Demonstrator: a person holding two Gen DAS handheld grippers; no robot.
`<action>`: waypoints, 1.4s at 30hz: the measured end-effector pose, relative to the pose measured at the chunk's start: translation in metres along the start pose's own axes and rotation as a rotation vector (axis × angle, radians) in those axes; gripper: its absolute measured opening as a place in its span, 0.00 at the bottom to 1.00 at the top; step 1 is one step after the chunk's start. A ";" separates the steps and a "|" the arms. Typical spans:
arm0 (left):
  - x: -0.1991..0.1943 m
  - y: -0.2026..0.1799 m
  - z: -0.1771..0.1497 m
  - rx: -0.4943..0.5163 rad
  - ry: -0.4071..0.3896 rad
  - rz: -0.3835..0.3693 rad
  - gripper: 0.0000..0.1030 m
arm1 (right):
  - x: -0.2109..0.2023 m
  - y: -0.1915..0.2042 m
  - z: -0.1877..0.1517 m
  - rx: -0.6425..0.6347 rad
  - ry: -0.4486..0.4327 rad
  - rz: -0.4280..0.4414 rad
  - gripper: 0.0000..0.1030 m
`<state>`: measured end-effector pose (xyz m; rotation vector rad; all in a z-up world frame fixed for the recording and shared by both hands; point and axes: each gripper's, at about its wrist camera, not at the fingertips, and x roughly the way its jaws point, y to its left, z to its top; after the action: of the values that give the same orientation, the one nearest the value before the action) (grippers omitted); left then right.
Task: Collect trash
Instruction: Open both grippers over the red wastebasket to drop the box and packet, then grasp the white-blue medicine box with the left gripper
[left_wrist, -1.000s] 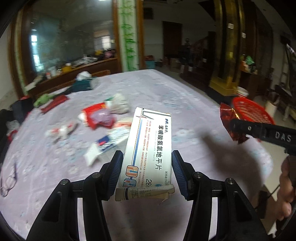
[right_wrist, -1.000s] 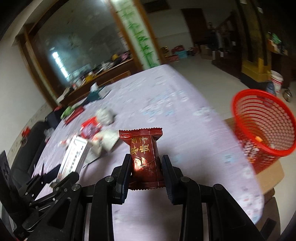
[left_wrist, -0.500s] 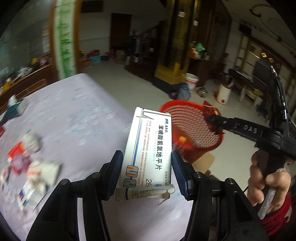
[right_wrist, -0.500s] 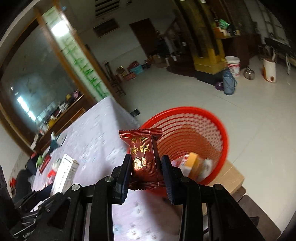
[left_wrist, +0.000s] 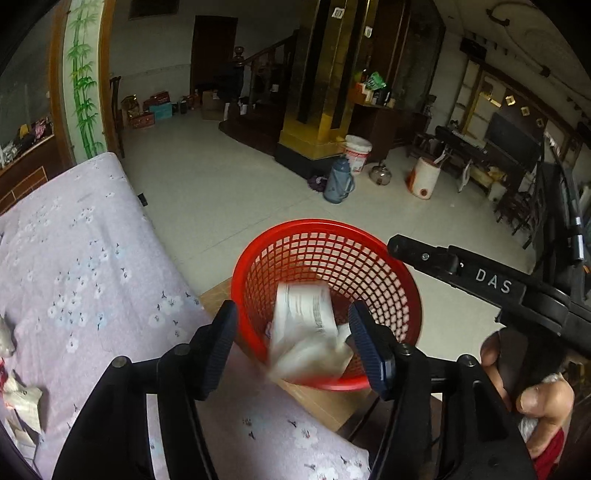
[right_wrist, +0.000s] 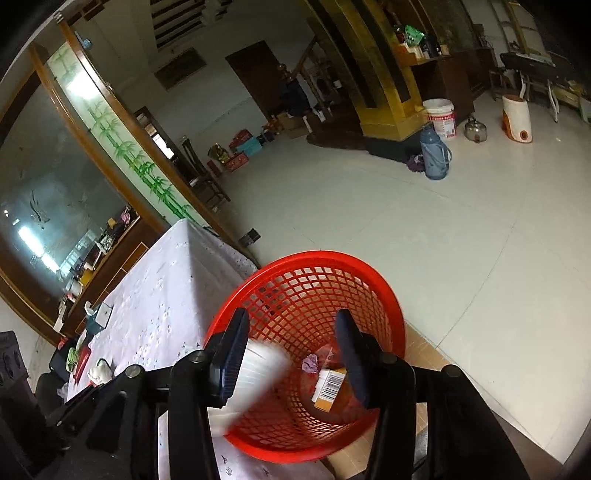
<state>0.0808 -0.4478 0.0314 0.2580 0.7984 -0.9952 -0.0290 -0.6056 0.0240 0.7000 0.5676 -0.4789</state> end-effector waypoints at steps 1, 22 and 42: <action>-0.005 0.002 -0.004 0.001 -0.003 0.005 0.63 | -0.002 -0.002 -0.001 -0.004 -0.004 0.000 0.51; -0.153 0.142 -0.152 -0.110 -0.051 0.241 0.71 | -0.002 0.134 -0.113 -0.279 0.188 0.239 0.51; -0.160 0.301 -0.169 -0.433 0.014 0.135 0.76 | 0.002 0.185 -0.151 -0.389 0.255 0.249 0.52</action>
<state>0.2010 -0.0905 -0.0195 -0.0545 0.9740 -0.6739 0.0312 -0.3747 0.0130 0.4512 0.7760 -0.0399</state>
